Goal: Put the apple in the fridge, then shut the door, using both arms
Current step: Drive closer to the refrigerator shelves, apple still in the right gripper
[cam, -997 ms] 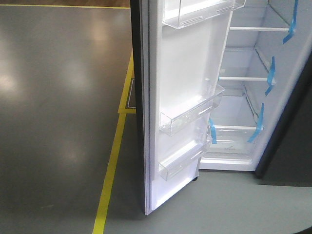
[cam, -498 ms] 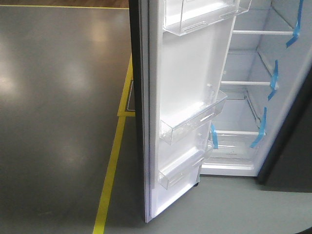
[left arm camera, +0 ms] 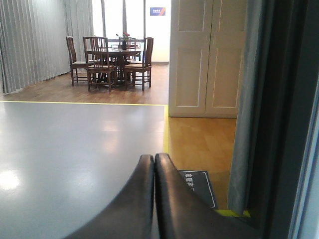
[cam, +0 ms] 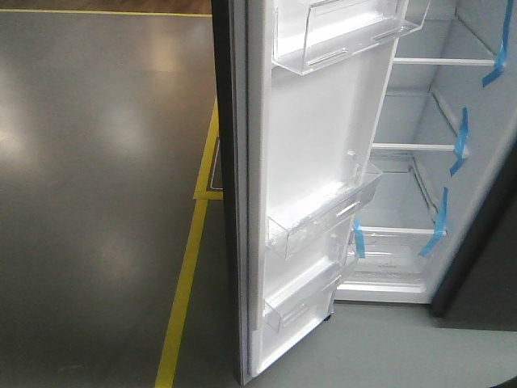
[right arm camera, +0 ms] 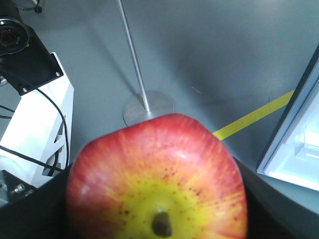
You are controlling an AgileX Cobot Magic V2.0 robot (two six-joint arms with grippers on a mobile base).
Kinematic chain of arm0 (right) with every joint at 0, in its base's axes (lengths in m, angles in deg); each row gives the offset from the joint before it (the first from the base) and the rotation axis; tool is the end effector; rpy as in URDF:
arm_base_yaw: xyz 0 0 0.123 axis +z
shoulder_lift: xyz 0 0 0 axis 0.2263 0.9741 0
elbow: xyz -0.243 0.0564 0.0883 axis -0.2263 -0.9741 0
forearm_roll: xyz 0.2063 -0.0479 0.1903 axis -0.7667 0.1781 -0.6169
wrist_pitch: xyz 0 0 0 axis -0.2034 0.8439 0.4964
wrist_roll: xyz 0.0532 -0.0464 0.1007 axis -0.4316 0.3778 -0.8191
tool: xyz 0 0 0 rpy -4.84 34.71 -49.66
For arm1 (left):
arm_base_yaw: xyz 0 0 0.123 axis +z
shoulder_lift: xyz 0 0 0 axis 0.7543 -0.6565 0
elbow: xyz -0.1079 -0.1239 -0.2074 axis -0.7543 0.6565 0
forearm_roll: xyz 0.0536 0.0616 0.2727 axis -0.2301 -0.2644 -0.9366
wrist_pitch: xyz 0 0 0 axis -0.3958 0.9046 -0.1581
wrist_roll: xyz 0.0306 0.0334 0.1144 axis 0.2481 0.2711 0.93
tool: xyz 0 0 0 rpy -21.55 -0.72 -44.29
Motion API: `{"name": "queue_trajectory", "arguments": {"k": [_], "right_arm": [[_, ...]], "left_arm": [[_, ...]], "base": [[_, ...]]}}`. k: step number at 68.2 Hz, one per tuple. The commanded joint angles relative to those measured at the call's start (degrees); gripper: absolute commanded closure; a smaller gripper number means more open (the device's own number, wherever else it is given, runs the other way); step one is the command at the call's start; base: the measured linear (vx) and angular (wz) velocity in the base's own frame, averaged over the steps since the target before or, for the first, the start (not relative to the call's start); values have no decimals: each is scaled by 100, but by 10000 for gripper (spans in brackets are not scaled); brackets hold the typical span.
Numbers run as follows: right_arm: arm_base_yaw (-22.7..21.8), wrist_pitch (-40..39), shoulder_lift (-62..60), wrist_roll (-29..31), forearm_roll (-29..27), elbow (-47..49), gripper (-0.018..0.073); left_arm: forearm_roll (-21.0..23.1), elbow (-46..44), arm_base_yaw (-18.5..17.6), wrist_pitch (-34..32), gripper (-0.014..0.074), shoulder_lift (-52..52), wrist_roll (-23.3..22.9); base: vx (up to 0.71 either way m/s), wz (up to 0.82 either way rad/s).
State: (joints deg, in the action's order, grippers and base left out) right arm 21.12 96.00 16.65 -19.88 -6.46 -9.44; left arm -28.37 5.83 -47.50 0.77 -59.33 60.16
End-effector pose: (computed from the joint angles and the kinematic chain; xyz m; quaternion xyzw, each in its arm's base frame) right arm 0.1041 0.0984 0.2858 -0.3880 0.7987 0.2811 0.3639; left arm 0.1425 0.0038 0.2040 -0.0380 0.6912 -0.0205 0.7214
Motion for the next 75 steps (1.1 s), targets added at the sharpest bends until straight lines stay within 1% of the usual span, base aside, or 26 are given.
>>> {"name": "queue_trajectory", "arguments": {"k": [1,75], "right_arm": [[5,-177,43,61,-366,150,426],[5,-176,43,61,-366,150,426]], "left_arm": [[2,167,-38,-441,602,81,-51],[2,167,-38,-441,602,81,-51]], "base": [[9,0],[8,-1]]}}
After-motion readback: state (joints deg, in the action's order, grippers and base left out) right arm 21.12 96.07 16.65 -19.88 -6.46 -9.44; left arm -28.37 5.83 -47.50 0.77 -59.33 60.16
